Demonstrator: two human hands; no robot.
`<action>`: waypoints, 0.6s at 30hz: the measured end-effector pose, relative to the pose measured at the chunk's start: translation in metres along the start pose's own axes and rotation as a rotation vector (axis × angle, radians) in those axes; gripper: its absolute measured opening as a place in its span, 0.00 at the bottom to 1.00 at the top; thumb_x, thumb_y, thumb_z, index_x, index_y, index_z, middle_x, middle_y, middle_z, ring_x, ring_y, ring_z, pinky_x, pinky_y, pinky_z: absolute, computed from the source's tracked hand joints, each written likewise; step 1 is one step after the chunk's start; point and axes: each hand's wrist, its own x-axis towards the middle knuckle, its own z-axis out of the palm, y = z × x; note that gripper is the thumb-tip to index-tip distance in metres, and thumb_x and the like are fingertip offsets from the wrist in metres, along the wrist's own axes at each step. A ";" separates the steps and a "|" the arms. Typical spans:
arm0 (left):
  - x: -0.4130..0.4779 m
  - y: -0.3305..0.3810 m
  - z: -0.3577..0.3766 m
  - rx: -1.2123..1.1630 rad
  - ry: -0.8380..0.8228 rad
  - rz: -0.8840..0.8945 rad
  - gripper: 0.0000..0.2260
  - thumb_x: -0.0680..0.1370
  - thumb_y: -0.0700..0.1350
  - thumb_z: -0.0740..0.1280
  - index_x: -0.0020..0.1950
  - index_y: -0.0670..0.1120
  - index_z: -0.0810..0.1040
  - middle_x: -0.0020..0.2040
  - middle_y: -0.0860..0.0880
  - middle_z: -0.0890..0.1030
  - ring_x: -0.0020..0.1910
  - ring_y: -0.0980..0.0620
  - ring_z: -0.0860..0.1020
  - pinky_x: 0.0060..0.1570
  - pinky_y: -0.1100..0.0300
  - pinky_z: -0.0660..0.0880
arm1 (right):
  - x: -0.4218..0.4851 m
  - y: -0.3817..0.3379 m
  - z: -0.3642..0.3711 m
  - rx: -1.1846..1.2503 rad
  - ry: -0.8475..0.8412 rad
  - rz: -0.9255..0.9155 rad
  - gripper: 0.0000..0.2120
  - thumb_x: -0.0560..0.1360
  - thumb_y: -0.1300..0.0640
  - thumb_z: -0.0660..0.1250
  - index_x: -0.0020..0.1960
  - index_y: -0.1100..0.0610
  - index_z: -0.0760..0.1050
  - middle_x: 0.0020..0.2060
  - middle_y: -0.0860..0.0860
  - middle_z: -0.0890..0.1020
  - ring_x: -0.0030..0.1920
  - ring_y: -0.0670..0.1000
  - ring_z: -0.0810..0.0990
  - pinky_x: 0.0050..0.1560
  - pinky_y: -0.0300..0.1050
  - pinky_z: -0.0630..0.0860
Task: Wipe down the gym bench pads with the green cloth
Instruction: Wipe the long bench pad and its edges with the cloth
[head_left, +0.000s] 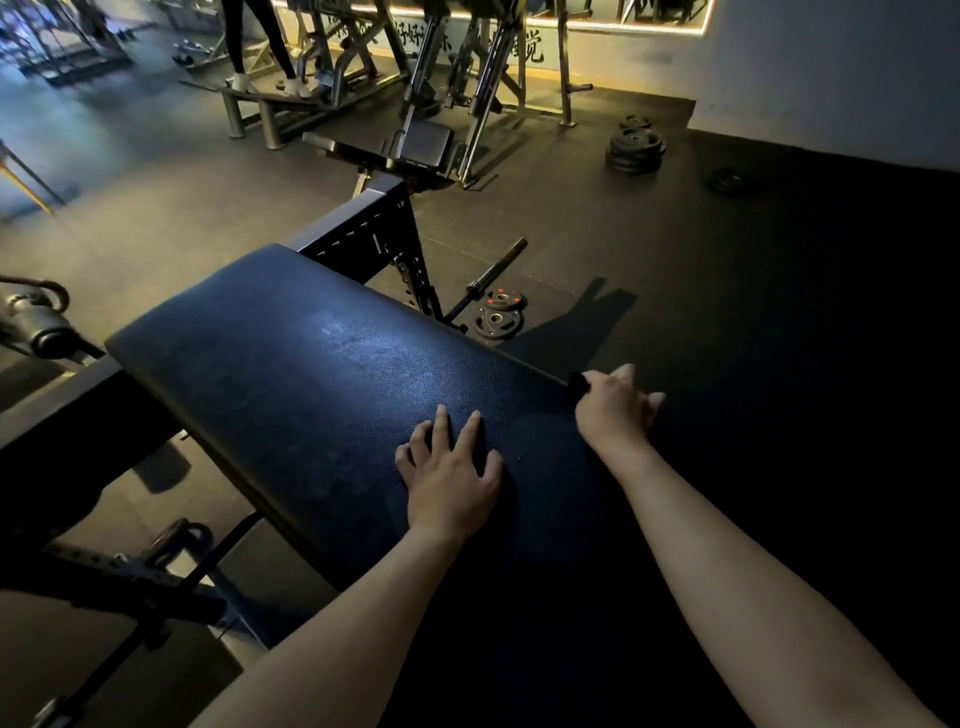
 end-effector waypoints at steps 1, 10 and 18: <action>0.000 0.001 -0.001 -0.007 -0.004 -0.001 0.27 0.80 0.62 0.54 0.79 0.61 0.58 0.82 0.47 0.50 0.78 0.46 0.47 0.75 0.43 0.43 | 0.003 0.000 -0.001 0.013 -0.009 0.034 0.19 0.79 0.58 0.58 0.68 0.48 0.74 0.60 0.55 0.71 0.54 0.59 0.78 0.66 0.58 0.60; 0.002 -0.001 -0.001 -0.027 -0.010 0.004 0.27 0.79 0.61 0.55 0.78 0.61 0.58 0.82 0.47 0.50 0.79 0.46 0.46 0.75 0.43 0.41 | -0.023 -0.075 0.015 0.142 -0.135 -0.436 0.23 0.77 0.58 0.59 0.69 0.40 0.72 0.61 0.53 0.69 0.61 0.57 0.70 0.61 0.53 0.58; 0.000 -0.004 0.002 -0.044 0.018 0.018 0.26 0.79 0.61 0.56 0.77 0.61 0.60 0.82 0.47 0.52 0.78 0.46 0.48 0.75 0.44 0.41 | -0.003 0.019 -0.004 0.041 -0.062 -0.116 0.21 0.79 0.59 0.56 0.66 0.43 0.74 0.60 0.54 0.70 0.55 0.57 0.76 0.65 0.59 0.60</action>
